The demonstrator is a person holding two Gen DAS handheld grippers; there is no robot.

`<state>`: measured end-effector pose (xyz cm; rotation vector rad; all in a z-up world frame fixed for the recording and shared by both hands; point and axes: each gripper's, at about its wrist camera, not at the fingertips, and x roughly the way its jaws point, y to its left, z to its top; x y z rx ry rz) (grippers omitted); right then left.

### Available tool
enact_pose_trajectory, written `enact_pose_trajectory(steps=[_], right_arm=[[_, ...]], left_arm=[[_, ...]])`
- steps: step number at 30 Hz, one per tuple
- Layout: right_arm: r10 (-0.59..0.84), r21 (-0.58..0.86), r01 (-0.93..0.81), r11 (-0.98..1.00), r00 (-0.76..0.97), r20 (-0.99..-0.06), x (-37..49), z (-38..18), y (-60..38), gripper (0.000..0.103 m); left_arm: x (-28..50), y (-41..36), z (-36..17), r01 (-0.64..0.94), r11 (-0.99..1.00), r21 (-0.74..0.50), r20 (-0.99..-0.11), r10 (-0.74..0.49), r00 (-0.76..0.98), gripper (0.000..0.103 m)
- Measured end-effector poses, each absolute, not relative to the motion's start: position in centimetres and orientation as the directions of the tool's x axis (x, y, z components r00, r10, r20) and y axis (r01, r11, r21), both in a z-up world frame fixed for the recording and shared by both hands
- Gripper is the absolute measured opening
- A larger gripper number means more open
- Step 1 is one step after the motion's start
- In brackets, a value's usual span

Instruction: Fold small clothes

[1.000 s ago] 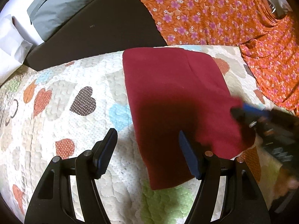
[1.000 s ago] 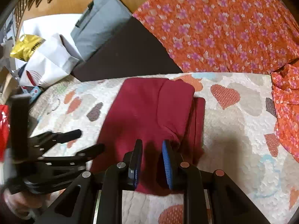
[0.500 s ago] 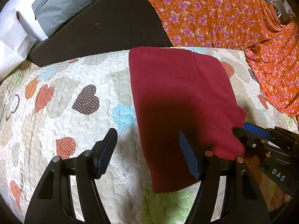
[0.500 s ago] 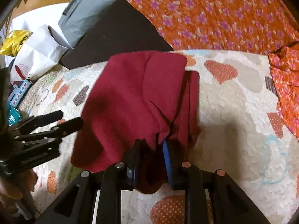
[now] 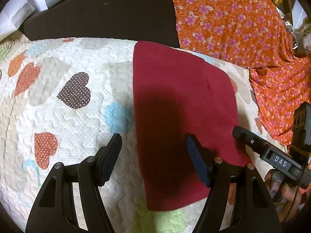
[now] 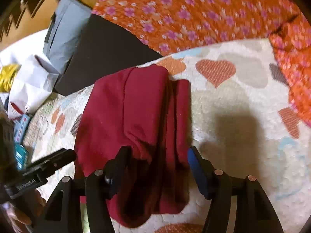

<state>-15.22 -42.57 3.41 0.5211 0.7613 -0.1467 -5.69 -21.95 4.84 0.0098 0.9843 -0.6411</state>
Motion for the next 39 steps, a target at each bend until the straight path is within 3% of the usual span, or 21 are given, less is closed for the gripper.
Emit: enact_pose_trajectory(steps=[11,15,23,26,29,31,33,39], right_arm=[[0.018,0.382,0.353,0.854,0.713,-0.701,-12.9,3.2,-45.0,0.065],[0.124,0.488,0.316,0.814,0.725,-0.678,-11.6,1.9,-46.3,0.065],[0.162,0.535,0.285,0.795,0.751,-0.640,-10.3,0.6,-46.6,0.075],[0.207,0.548,0.233,0.803,0.754,-0.623,-9.8,1.1,-46.0,0.048],[0.148,0.463,0.230,0.856,0.750,-0.645,-10.1,2.5,-44.6,0.035],[0.123,0.438,0.226,0.870,0.762,-0.636,-11.1,3.7,-43.7,0.033],[0.134,0.441,0.201,0.875,0.774,-0.619,-12.5,4.9,-42.6,0.032],[0.227,0.489,0.104,0.866,0.790,-0.569,-18.2,6.4,-38.3,0.032]], left_arm=[[-3.1,-22.5,3.7,0.478,0.782,-0.400,-0.756,-0.576,0.311,0.074],[-2.3,-22.9,2.9,0.474,0.778,-0.412,-0.751,-0.584,0.307,0.080],[-0.9,-23.5,0.7,0.417,0.726,-0.547,-0.710,-0.666,0.227,0.085],[-1.4,-23.8,1.0,0.430,0.696,-0.575,-0.695,-0.693,0.193,0.082],[-2.1,-23.8,2.1,0.459,0.703,-0.543,-0.705,-0.678,0.205,0.068],[-2.7,-23.0,3.0,0.442,0.695,-0.567,-0.697,-0.691,0.192,0.059],[-4.3,-21.6,4.3,0.431,0.676,-0.597,-0.679,-0.713,0.178,0.059],[-11.1,-16.7,7.7,0.480,0.726,-0.492,-0.743,-0.638,0.204,0.059]])
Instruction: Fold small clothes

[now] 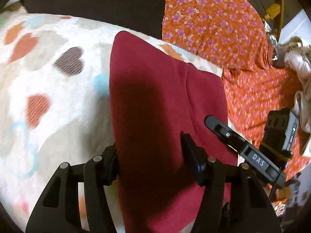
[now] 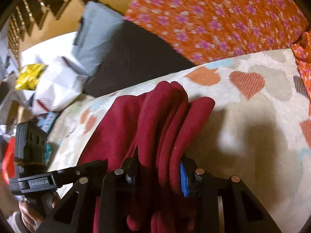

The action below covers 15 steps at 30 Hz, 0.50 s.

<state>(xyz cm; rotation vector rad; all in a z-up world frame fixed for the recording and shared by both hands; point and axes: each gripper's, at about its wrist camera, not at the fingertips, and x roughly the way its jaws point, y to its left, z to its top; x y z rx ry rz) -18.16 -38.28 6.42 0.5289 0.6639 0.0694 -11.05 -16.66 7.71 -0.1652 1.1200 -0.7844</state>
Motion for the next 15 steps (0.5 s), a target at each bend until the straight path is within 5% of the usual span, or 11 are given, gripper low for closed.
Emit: enact_pose_trajectory(steps=[5,8,12,15], right_arm=[[0.316,0.521,0.075,0.850,0.719,-0.619,-19.8,3.8,-34.8,0.033],[0.213,0.371,0.119,0.921,0.644,-0.735,-20.2,2.7,-32.9,0.041],[0.103,0.316,0.150,0.937,0.745,-0.659,-24.0,6.5,-32.8,0.041],[0.137,0.329,0.107,0.938,0.759,-0.636,-24.0,7.7,-31.8,0.041]], left_arm=[[-14.3,-13.3,4.1,0.400,0.810,-0.430,-0.826,-0.531,0.187,0.059],[-15.3,-12.6,3.0,0.398,0.838,-0.373,-0.851,-0.480,0.214,0.060],[-17.0,-11.9,5.3,0.425,0.865,-0.269,-0.819,-0.437,0.371,0.060],[-17.1,-11.9,5.8,0.417,0.857,-0.303,-0.795,-0.469,0.386,0.060]])
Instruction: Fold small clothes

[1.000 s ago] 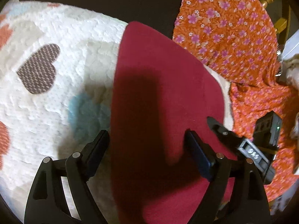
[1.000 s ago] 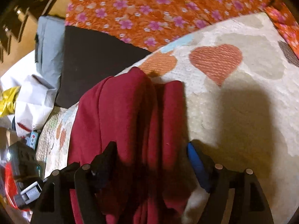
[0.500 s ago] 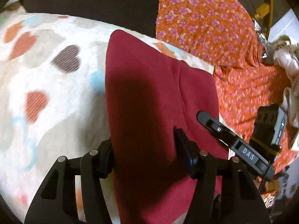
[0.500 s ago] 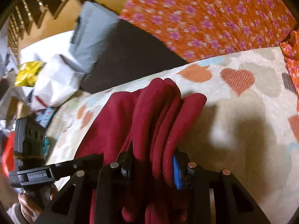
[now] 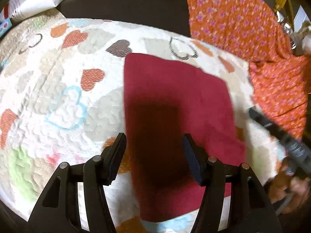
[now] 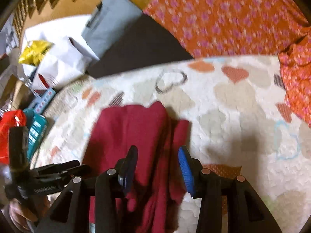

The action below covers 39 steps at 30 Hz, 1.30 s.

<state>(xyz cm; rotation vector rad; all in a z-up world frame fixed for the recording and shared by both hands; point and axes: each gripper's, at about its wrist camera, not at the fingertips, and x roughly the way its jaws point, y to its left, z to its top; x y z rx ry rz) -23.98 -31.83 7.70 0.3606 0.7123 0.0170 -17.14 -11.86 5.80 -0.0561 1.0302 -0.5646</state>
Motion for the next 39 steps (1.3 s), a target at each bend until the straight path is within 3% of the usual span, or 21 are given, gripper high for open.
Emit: enact_pose_trajectory(steps=[4,5,8,12,18,22,25,28,31,32,35,37,39], right_arm=[[0.119,0.280,0.123,0.952,0.694,-0.710,-21.7,5.6,-30.0,0.030],[0.120,0.274,0.126,0.953,0.674,-0.729,-21.0,4.8,-29.7,0.015],[0.118,0.278,0.135,0.951,0.671,-0.732,-20.5,4.4,-30.2,0.007],[0.063,0.203,0.107,0.973,0.725,-0.686,-22.0,6.6,-30.7,0.006],[0.026,0.166,0.139,0.976,0.686,-0.727,-20.0,3.4,-30.8,0.006],[0.062,0.229,0.150,0.962,0.696,-0.715,-21.9,5.7,-31.5,0.007],[0.121,0.238,0.056,0.970,0.736,-0.666,-24.1,8.0,-29.9,0.007],[0.183,0.249,-0.011,0.969,0.708,-0.682,-25.0,7.2,-27.9,0.007],[0.003,0.081,0.089,0.993,0.654,-0.757,-24.5,4.0,-27.8,0.007],[0.011,0.097,0.096,0.991,0.655,-0.756,-24.6,3.4,-28.1,0.007],[0.055,0.169,0.103,0.980,0.676,-0.735,-25.3,4.2,-28.8,0.007],[0.052,0.166,0.102,0.981,0.684,-0.728,-25.8,5.4,-28.6,0.007],[0.075,0.183,0.078,0.980,0.706,-0.704,-26.6,6.4,-28.1,0.007]], left_arm=[[-17.5,-13.1,5.8,0.445,0.849,-0.284,-0.796,-0.468,0.384,0.060],[-17.6,-13.4,5.7,0.454,0.847,-0.277,-0.799,-0.465,0.381,0.060],[-18.0,-13.6,5.7,0.469,0.842,-0.267,-0.805,-0.462,0.372,0.060],[-17.7,-14.1,5.9,0.481,0.844,-0.239,-0.804,-0.450,0.389,0.060],[-17.5,-15.6,4.6,0.479,0.864,-0.159,-0.836,-0.375,0.400,0.060],[-17.6,-15.7,4.4,0.480,0.867,-0.138,-0.835,-0.362,0.414,0.061],[-17.5,-15.3,4.3,0.473,0.869,-0.143,-0.834,-0.363,0.415,0.061],[-17.6,-15.3,4.3,0.473,0.871,-0.131,-0.833,-0.356,0.425,0.061],[-18.0,-15.8,4.2,0.481,0.870,-0.107,-0.828,-0.346,0.441,0.061],[-18.1,-15.9,4.2,0.483,0.871,-0.091,-0.826,-0.337,0.451,0.061],[-18.3,-15.8,4.0,0.480,0.873,-0.081,-0.818,-0.334,0.469,0.065],[-18.2,-15.6,3.8,0.467,0.880,-0.089,-0.812,-0.336,0.477,0.074],[-17.9,-15.3,3.5,0.450,0.888,-0.098,-0.816,-0.331,0.475,0.077]])
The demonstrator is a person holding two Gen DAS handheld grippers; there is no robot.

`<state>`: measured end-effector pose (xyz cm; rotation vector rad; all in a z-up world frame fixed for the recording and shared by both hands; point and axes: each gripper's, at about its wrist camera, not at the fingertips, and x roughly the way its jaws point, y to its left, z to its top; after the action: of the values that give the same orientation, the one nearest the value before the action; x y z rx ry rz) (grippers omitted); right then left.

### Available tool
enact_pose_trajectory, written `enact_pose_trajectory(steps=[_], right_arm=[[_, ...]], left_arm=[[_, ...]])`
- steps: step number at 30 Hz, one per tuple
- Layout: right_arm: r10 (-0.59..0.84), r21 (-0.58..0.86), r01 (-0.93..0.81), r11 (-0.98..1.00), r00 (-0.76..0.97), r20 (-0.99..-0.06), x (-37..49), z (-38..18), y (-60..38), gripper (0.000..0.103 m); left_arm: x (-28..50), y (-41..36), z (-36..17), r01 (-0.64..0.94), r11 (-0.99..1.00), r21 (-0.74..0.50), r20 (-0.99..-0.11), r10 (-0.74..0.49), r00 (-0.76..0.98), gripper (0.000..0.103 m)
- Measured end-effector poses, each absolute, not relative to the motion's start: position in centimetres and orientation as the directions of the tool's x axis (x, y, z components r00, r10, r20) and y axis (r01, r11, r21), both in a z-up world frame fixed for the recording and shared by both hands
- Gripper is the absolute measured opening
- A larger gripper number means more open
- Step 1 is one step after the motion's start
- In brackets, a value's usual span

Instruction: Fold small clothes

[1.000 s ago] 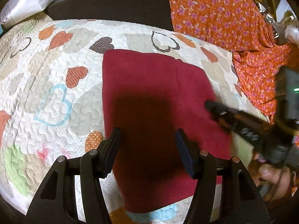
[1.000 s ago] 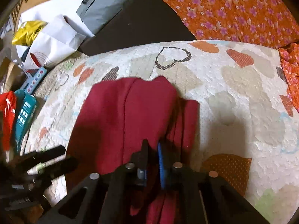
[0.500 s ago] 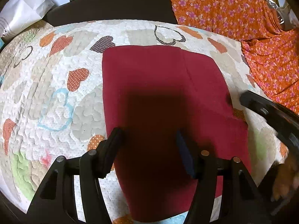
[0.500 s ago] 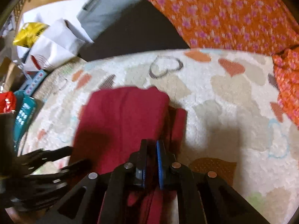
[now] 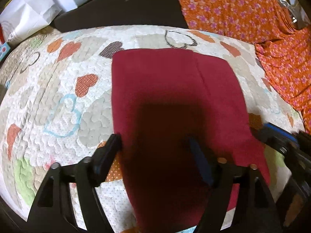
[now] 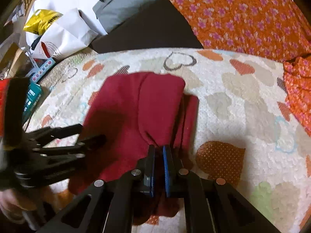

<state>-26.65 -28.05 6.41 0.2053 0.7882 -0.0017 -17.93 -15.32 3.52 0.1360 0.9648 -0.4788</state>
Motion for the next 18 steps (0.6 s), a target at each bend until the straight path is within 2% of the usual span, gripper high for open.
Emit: enact_pose_trajectory(steps=[3,5,8,14,18], right_arm=[[0.117,0.213,0.051,0.976,0.701,-0.703,-27.2,6.1,-26.9,0.007],[0.096,0.179,0.059,0.982,0.661,-0.744,-26.8,4.3,-26.1,0.007],[0.077,0.156,0.074,0.985,0.621,-0.780,-26.6,2.7,-25.6,0.007],[0.013,0.107,0.094,0.990,0.688,-0.726,-28.2,6.4,-24.9,0.008],[-0.019,0.102,0.125,0.987,0.716,-0.697,-28.4,7.3,-25.0,0.014]], left_arm=[[-17.6,-14.9,3.3,0.426,0.895,-0.131,-0.823,-0.338,0.456,0.079],[-17.6,-14.9,3.2,0.421,0.896,-0.139,-0.827,-0.339,0.448,0.080],[-18.3,-15.2,3.4,0.431,0.898,-0.088,-0.816,-0.313,0.485,0.080],[-19.8,-15.4,5.4,0.437,0.898,0.052,-0.752,-0.253,0.609,0.079],[-20.1,-14.3,6.9,0.419,0.908,0.030,-0.713,-0.274,0.645,0.079]])
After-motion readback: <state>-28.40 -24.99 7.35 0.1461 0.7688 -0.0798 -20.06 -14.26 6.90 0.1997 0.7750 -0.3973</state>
